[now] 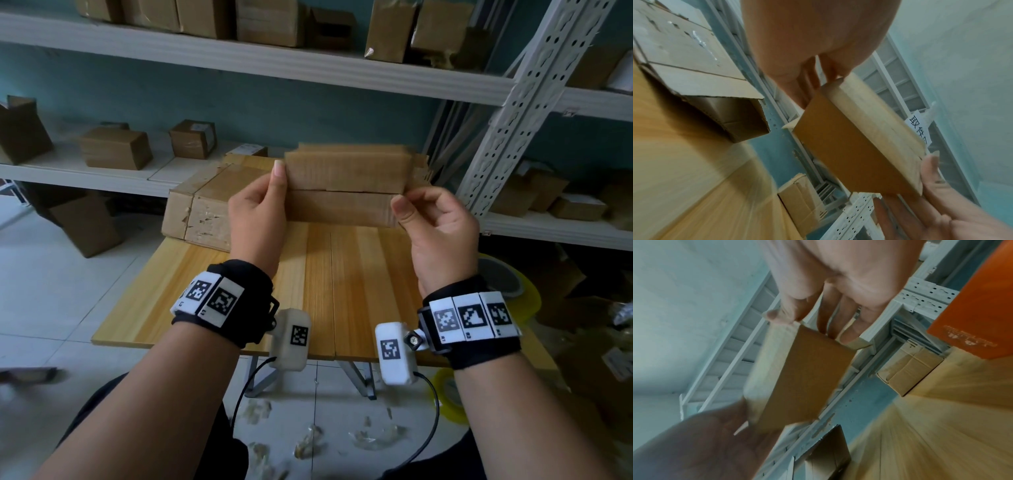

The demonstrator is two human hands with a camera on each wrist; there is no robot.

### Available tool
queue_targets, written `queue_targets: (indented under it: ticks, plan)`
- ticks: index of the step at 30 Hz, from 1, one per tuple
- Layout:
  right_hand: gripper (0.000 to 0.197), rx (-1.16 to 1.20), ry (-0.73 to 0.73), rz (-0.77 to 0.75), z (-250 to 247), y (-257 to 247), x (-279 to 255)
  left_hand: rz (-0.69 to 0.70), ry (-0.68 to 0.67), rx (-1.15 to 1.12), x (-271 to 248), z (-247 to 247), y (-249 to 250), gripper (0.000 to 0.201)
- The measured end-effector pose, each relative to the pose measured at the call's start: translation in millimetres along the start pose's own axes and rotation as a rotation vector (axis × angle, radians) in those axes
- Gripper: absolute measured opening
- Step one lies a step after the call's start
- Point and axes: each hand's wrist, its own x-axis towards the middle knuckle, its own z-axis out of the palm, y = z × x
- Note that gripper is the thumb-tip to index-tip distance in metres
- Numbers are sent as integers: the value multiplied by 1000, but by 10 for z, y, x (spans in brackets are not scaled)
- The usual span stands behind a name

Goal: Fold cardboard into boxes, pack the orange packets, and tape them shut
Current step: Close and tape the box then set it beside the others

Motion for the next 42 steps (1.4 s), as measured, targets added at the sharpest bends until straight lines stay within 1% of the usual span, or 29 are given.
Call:
queue_targets:
  ticks: [2,3,5,6,7,8,10,12,13,15,16,17,19,20,21,23,26,28,31,33,34,37,38,39,42]
  plan:
    - [25,83,-8,15,41,19,-3,67,-24,-167,-2,-7,43,25]
    - [25,119,-23,35,63,26,0,117,-31,-215,-16,-11,73,28]
    - [39,113,-71,122,92,57,7,229,-41,-230,-47,0,99,34]
    - [47,71,-104,184,99,84,3,294,-56,-215,-71,16,97,34]
    - [51,32,-143,253,106,110,-15,372,-80,-179,-102,38,95,32]
    - [49,16,-183,322,113,133,-37,459,-105,-118,-137,61,76,30]
    - [39,76,-250,452,142,149,-70,611,-142,11,-190,97,22,25]
    - [35,200,-307,564,164,121,-71,683,-150,59,-204,108,0,17]
    - [33,274,-326,607,168,91,-65,691,-140,52,-205,106,16,14]
    - [29,439,-328,671,158,36,-47,669,-97,-6,-191,96,53,11]
    - [32,525,-308,691,145,7,-45,646,-73,-32,-185,89,68,12]
    - [42,598,-285,700,133,-19,-45,613,-49,-49,-178,84,81,15]
    - [67,683,-239,688,121,-32,-50,535,-14,-75,-172,78,109,23]
    - [74,695,-226,672,127,-36,-50,488,-14,-87,-180,79,125,25]
    - [75,686,-223,654,139,-38,-53,438,-26,-102,-192,88,125,27]
    - [69,590,-234,622,152,-27,-57,345,-65,-158,-199,115,91,28]
    - [69,433,-225,589,151,-13,-57,222,-79,-303,-168,143,52,33]
    - [69,348,-196,578,160,-24,-73,138,-52,-388,-130,136,47,35]
    - [68,224,-157,554,181,-19,-109,37,38,-398,-70,108,31,32]
    - [66,165,-166,551,184,-14,-132,15,75,-352,-63,103,40,30]
    - [65,148,-172,558,188,-16,-140,26,68,-313,-72,109,50,32]
    - [63,120,-167,559,200,-26,-152,92,43,-172,-114,138,64,50]
    - [64,112,-160,555,203,-24,-154,106,53,-142,-115,139,57,52]
    - [66,104,-154,555,202,-18,-154,112,58,-128,-106,135,47,50]
    - [70,87,-133,540,185,-12,-154,105,36,-131,-74,100,52,33]
